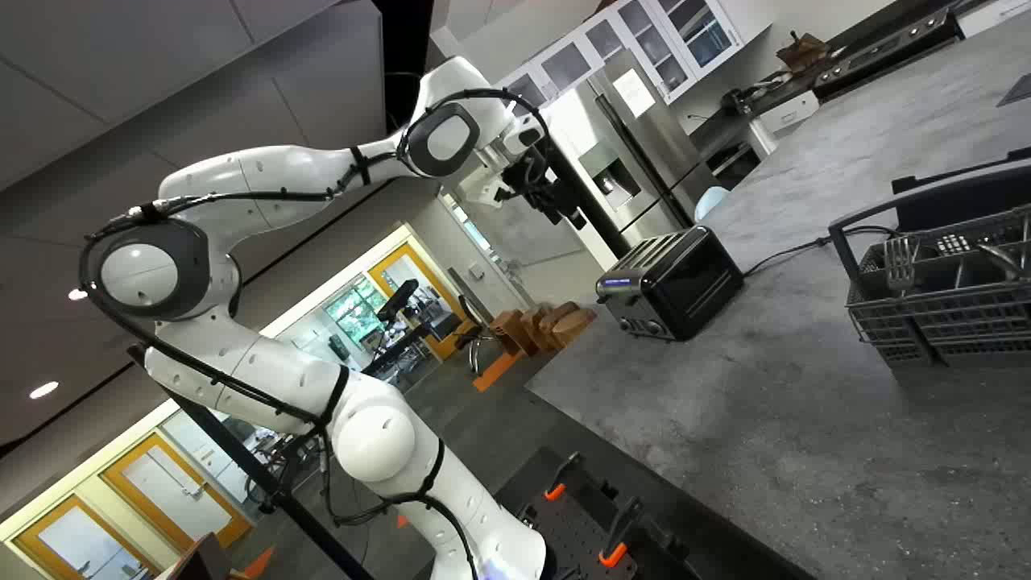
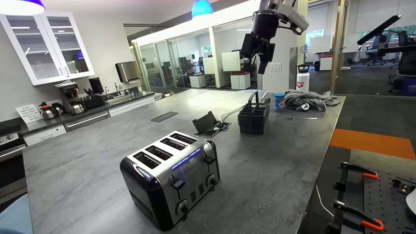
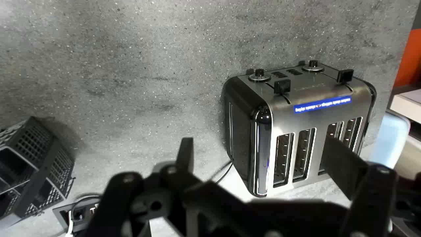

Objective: Put the fork in the grey rack

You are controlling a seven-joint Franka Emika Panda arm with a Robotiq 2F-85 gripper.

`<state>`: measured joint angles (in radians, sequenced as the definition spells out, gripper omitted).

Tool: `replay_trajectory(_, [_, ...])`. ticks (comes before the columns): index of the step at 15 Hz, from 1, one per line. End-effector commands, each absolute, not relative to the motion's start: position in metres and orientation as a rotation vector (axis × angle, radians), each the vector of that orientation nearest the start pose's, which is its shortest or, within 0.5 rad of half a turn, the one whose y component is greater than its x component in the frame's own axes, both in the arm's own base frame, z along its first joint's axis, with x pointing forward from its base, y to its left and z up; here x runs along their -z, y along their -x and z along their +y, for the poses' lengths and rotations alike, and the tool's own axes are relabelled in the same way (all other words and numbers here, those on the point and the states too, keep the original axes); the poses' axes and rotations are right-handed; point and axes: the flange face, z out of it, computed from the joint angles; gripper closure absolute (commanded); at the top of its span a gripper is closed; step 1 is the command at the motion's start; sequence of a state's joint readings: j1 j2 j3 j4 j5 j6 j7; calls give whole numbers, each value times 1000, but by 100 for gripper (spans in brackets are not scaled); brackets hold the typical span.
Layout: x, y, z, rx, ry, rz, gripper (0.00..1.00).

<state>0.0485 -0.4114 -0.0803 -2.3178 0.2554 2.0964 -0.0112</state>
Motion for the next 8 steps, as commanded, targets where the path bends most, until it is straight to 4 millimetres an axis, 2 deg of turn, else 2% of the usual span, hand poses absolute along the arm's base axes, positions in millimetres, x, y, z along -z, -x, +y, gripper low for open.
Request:
replay_trajectory(1, [-520,-447,-5,275,2863,179,0])
replay_trajectory(5, [-520,-446,-7,282,2878,158,0])
replay_trajectory(7, [-516,-442,-23,286,2957,144,0])
replay_trajectory(8, [-513,-438,-39,276,2994,145,0])
